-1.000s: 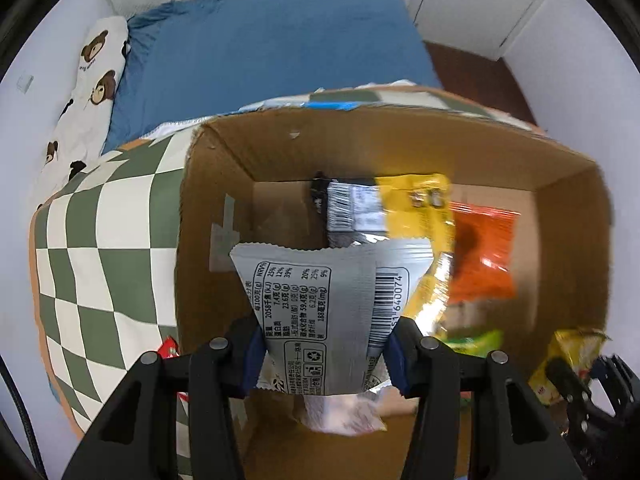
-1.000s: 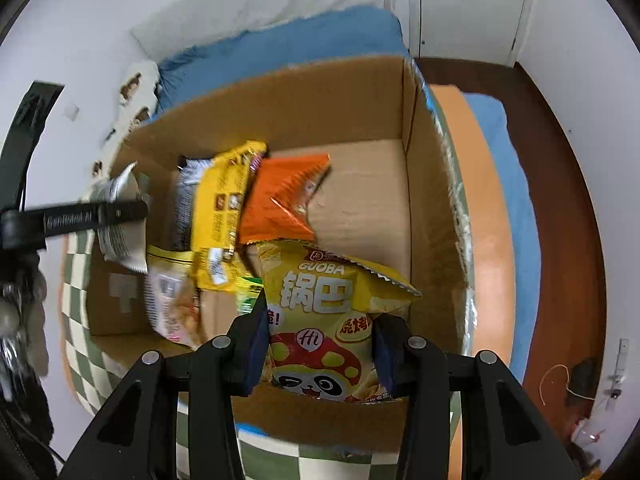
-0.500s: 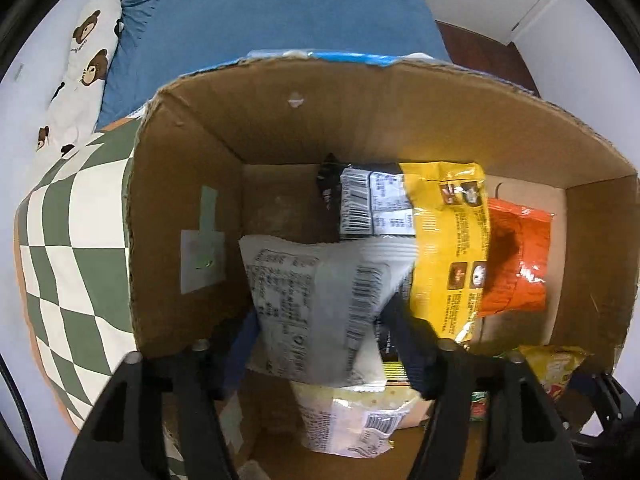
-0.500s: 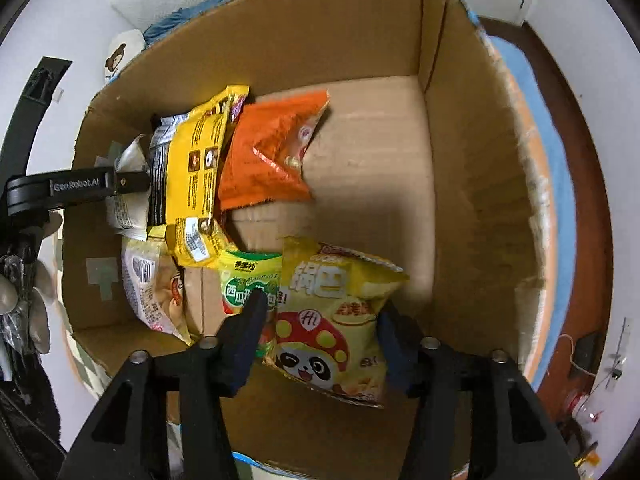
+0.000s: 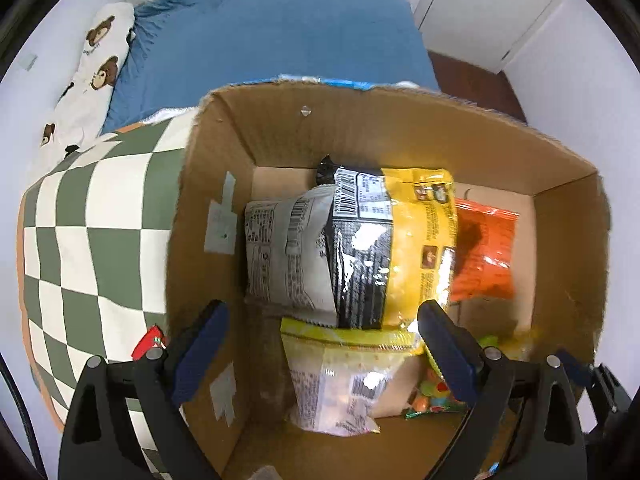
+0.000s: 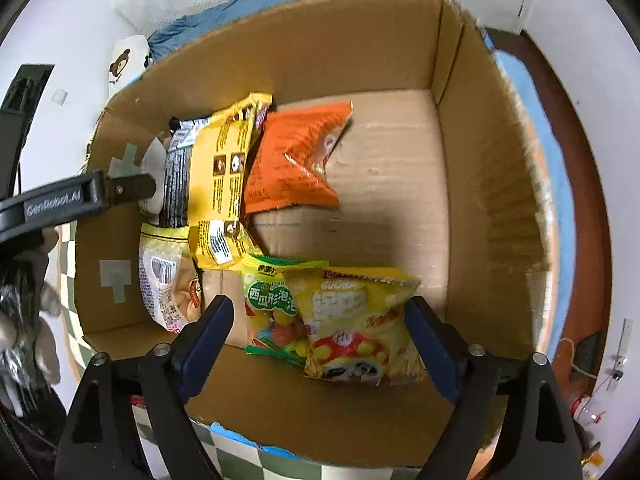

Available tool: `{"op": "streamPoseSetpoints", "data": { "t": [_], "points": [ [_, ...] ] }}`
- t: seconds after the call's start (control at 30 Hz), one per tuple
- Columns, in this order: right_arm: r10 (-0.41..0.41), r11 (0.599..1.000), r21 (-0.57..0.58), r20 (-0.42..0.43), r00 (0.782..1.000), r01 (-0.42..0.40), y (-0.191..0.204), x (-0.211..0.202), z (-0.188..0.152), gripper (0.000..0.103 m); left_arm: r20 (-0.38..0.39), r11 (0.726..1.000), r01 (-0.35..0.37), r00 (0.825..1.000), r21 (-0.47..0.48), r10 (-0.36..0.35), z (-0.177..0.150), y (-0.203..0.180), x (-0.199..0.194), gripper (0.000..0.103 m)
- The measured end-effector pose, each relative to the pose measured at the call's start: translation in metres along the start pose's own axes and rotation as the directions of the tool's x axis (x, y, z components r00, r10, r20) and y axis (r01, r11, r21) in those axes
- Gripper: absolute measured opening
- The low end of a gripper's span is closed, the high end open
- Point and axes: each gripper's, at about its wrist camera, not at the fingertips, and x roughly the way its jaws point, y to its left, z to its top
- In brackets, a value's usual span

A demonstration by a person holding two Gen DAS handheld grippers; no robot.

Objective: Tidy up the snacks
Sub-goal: 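Move both open tools back toward the remaining snacks on the mat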

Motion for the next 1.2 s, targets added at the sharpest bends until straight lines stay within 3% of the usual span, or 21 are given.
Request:
{"op": "streamPoseSetpoints", "data": {
  "t": [0.3, 0.6, 0.9, 1.07, 1.2],
  "points": [
    [-0.042, 0.999, -0.015, 0.149, 0.988, 0.044, 0.007, -0.039, -0.009, 0.090, 0.196, 1.000, -0.002, 0.981, -0.005, 0.003, -0.053, 0.002, -0.061, 0.096],
    [-0.027, 0.999, -0.033, 0.256, 0.966, 0.036, 0.016, -0.083, -0.041, 0.090, 0.310, 0.999, -0.035, 0.950, 0.019, 0.028, -0.098, 0.004, -0.104, 0.096],
    [0.033, 0.999, -0.048, 0.327, 0.945, -0.018, 0.029, -0.121, -0.072, 0.090, 0.332, 1.000, -0.015, 0.943, -0.001, 0.015, -0.137, 0.005, -0.130, 0.096],
    [0.134, 0.990, -0.007, 0.288, 0.948, -0.138, 0.021, -0.125, -0.099, 0.090, 0.318, 0.999, -0.029, 0.947, -0.034, 0.038, -0.168, 0.025, -0.133, 0.096],
    [0.200, 0.972, 0.082, 0.213, 0.956, -0.221, 0.007, -0.098, -0.128, 0.090, 0.253, 0.992, -0.113, 0.959, -0.062, 0.125, -0.201, 0.059, -0.112, 0.096]
  ]
}}
